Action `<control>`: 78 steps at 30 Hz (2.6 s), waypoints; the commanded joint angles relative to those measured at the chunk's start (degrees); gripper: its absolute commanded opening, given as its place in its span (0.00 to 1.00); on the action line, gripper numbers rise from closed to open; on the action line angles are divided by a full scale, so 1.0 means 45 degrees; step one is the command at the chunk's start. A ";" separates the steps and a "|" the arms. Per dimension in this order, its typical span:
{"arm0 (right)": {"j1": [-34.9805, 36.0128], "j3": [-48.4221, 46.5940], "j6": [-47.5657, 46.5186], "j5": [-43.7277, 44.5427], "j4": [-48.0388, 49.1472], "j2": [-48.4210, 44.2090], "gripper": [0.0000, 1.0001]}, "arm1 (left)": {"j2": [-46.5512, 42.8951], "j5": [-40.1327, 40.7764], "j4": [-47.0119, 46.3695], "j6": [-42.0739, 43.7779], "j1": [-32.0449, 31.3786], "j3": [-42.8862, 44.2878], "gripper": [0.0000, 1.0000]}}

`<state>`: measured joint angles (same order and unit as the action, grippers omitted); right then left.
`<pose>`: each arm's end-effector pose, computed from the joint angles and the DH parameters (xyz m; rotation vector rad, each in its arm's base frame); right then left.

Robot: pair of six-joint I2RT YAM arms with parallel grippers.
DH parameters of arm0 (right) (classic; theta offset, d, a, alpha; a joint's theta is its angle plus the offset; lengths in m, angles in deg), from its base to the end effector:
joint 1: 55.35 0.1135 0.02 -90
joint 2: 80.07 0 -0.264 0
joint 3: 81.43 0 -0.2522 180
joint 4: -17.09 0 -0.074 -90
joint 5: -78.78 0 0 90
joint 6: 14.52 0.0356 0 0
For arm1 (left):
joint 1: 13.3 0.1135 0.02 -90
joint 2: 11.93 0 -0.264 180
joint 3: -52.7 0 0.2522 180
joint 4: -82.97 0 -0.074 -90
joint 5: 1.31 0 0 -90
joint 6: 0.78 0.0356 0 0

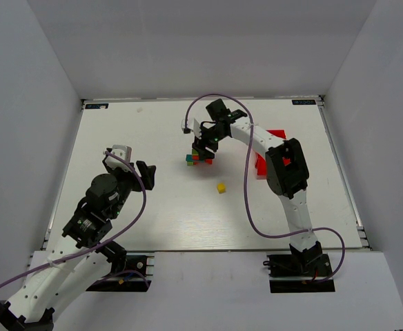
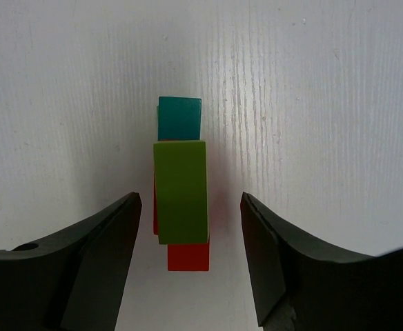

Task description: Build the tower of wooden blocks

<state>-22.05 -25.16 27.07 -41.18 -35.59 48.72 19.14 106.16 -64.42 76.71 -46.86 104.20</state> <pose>0.4019 0.2853 0.2084 -1.7567 1.7396 0.5601 0.1190 -0.0661 0.3150 0.1075 1.7806 -0.3088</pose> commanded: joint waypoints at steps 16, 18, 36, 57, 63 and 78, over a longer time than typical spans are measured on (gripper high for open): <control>0.0100 -0.0269 -0.0240 -0.0140 -0.0199 0.0013 0.55 | 0.0010 -0.0153 -0.0127 0.0182 -0.0042 -0.0085 0.82; 0.0100 -0.0268 -0.0298 -0.0160 -0.0200 -0.0084 0.55 | 0.0010 -0.0153 -0.0127 0.0183 -0.0042 -0.0085 0.82; 0.0100 -0.0171 -0.0338 -0.0101 -0.0200 -0.0007 0.47 | 0.0010 -0.0153 -0.0127 0.0183 -0.0042 -0.0085 0.82; 0.0158 -0.0171 -0.0319 -0.0121 -0.0297 -0.0007 0.42 | 0.0010 -0.0153 -0.0127 0.0183 -0.0042 -0.0085 0.82; 0.0100 -0.0190 -0.0377 -0.0121 -0.0317 0.0012 0.41 | 0.0010 -0.0153 -0.0127 0.0183 -0.0042 -0.0085 0.82; 0.0178 -0.0249 -0.0358 -0.0140 -0.0395 0.0072 0.55 | 0.0010 -0.0153 -0.0127 0.0183 -0.0042 -0.0085 0.82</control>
<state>-21.57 -25.16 25.74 -41.20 -36.70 48.75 19.14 106.08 -64.42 77.19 -46.86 104.20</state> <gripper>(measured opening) 0.535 0.822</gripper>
